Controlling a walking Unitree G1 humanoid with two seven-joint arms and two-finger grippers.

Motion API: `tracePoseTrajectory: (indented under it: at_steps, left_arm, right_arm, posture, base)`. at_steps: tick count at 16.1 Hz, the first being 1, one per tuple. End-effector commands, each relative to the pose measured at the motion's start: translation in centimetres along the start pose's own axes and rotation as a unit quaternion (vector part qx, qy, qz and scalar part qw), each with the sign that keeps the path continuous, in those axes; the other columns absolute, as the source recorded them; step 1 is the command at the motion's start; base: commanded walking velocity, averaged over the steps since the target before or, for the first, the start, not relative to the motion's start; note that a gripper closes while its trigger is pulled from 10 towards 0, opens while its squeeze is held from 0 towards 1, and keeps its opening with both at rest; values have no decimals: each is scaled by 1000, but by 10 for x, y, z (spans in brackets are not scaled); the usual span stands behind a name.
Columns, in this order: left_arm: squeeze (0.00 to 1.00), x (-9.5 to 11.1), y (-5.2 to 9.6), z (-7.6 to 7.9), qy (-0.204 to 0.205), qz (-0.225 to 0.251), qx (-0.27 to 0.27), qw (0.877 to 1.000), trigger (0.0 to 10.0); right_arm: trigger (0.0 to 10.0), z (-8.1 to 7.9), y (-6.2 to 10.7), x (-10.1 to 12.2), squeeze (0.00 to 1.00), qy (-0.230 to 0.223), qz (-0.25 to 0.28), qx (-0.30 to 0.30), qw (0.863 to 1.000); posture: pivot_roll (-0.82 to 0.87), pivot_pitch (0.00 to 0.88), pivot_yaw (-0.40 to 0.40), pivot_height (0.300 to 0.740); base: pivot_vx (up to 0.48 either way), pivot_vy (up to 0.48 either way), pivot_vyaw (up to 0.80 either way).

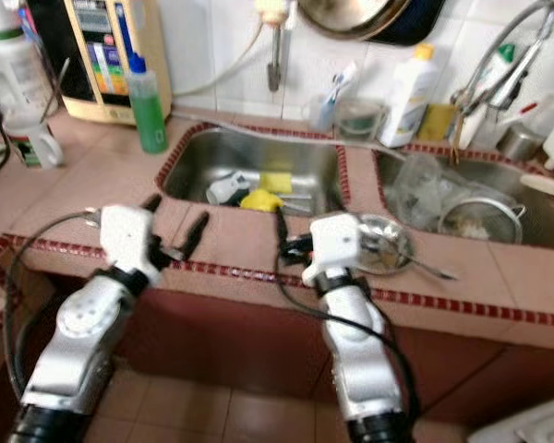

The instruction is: Kitchen organization

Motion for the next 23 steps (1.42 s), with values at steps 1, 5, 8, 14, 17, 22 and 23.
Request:
tracePoseTrajectory:
  at_steps: [1, 5, 8, 14, 17, 22, 23]
  left_arm:
    - [0, 5, -4, 8, 1, 7, -15, 1000, 10000]
    - [0, 4, -1, 9, 1, 3, -16, 1000, 10000]
    - [0, 3, -1, 10, 2, -1, -15, 1000, 10000]
    - [0, 3, 0, 10, 2, -4, -13, 1000, 10000]
    - [0, 4, 1, 11, 17, 1, -14, 1000, 10000]
    - [0, 17, 8, 18, -11, 32, -81, 996, 10000]
    - [0, 18, 11, 21, -18, 37, -98, 994, 10000]
  right_arm:
    - [10000, 8, 0, 2, 0, 11, -3, -7, 1000]
    - [10000, 12, 3, 0, 0, 15, -7, -13, 1000]
    - [10000, 13, 5, -3, 0, 21, -14, -18, 1000]
    - [10000, 14, 6, -8, 0, 18, -32, -20, 999]
    - [10000, 16, 9, -11, 0, 5, -41, -31, 999]
    - [10000, 24, 19, -22, 0, -44, -62, -60, 995]
    - [10000, 27, 21, -25, 0, -67, -68, -71, 993]
  posture:
    - [52, 0, -34, 740]
    - [49, 0, -34, 740]
    - [46, 0, -39, 740]
    - [47, 0, -45, 740]
    - [48, 0, -45, 740]
    - [50, 0, -43, 740]
    - [51, 0, -43, 740]
  base:
    - [0, -319, 0]
    - [0, -316, 0]
    - [0, -316, 0]
    - [0, -317, 0]
    - [0, -92, 0]
    - [0, 0, 0]
    - [0, 0, 0]
Point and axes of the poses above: a point about 5 cm out from each wrist's last joint towards the gripper, its own y axis pointing back from the gripper into the wrist, its own x axis along the axis of the wrist's last joint, z = x × y, the point moved 1 cm from there along -y, pointing out of the wrist towards the gripper, and after that the axes turned 12 degrees about -y, right-handed, at the moved point
